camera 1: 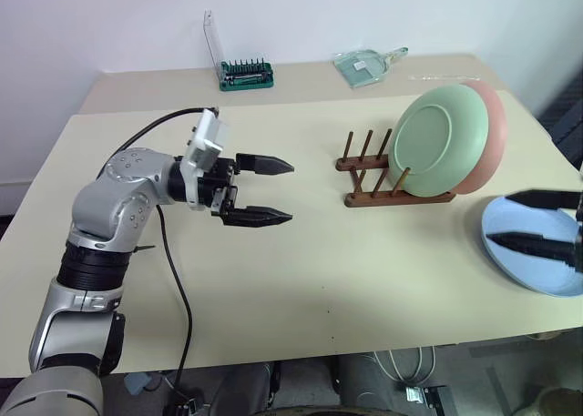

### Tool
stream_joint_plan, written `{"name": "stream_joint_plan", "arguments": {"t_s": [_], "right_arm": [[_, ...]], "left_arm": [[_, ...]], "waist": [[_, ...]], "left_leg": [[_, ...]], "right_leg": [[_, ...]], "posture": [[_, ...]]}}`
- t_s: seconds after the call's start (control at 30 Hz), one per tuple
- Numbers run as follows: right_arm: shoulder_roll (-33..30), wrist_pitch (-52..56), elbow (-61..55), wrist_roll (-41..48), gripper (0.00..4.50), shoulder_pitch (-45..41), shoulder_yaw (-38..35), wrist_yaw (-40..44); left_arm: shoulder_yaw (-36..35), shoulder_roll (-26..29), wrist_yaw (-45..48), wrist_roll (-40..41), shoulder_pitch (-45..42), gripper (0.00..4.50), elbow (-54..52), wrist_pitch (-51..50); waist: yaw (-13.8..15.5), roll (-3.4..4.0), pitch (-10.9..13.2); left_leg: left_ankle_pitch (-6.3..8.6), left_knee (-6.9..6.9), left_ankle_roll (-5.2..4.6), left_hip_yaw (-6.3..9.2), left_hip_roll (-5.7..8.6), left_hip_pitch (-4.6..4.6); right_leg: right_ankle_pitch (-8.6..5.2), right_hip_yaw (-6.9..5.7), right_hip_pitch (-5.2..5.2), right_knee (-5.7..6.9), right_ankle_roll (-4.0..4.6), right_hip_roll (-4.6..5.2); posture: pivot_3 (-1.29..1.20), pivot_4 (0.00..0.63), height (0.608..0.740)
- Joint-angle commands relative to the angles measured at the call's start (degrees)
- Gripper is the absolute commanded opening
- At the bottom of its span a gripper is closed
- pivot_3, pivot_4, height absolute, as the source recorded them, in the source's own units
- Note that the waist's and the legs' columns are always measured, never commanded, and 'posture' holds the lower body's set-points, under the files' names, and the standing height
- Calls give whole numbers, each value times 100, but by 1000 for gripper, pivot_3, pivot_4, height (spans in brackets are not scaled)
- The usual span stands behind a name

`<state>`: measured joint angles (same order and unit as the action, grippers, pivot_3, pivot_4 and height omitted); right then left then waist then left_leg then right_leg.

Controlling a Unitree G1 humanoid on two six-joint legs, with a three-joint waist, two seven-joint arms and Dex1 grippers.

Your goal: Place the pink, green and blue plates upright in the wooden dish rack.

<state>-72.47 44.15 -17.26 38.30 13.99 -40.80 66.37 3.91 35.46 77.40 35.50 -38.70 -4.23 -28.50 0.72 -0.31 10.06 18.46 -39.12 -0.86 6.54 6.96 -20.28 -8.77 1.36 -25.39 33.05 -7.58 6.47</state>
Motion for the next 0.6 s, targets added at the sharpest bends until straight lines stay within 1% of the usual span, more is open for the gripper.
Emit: {"name": "stream_joint_plan", "arguments": {"t_s": [0.03, 0.13, 0.2, 0.27, 0.33, 0.57, 0.6], "right_arm": [[66, -418, -203, -801, 4448, 321, 145, -124], [128, -832, 63, -1633, 4448, 449, 636, -639], [165, -668, 246, -1793, 4448, 412, 845, -807], [186, -797, 425, -2117, 4448, 480, 1057, -923], [354, -700, 629, -2143, 4448, 309, 1214, -1094], [691, -215, 900, -2118, 4448, 28, 1438, -1313], [748, -145, 928, -2088, 4214, -28, 1452, -1347]], "left_arm": [[126, -115, 61, -194, -126, 4500, -127, 387], [288, -261, 33, -413, -45, 4500, -212, 715], [293, -392, -53, -452, -20, 4500, -238, 869], [297, -486, -134, -480, 23, 4500, -275, 974], [318, -589, -209, -550, 111, 4500, -329, 1174], [357, -592, -254, -539, 231, 4500, -461, 1155], [356, -591, -265, -537, 233, 4500, -463, 1146]], "waist": [[3, 0, 0], [15, -2, 1], [15, -2, 1], [13, -1, 1], [11, -2, 1], [7, 1, 0], [7, 1, 0]], "left_leg": [[0, 0, 0, 0, 2, 0], [-1, -2, 3, 2, 5, -2], [-7, -3, 12, 2, 7, -4], [-7, -3, 14, 3, 6, -5], [-6, -2, 12, 4, 6, -5], [0, -1, 1, 5, 7, -3], [0, -1, 1, 5, 7, -3]], "right_leg": [[0, 1, -1, 1, 0, 3], [0, 0, -1, 1, -1, 5], [0, 1, -3, 1, -1, 6], [0, 0, -3, 0, 0, 7], [0, 1, -4, 1, 0, 7], [0, 2, -3, 0, 0, 6], [0, 2, -3, 0, 0, 6]], "posture": [[0, 150, 740], [0, 150, 740], [0, 150, 740], [0, 150, 740], [0, 150, 740], [0, 150, 740], [0, 150, 740]]}}
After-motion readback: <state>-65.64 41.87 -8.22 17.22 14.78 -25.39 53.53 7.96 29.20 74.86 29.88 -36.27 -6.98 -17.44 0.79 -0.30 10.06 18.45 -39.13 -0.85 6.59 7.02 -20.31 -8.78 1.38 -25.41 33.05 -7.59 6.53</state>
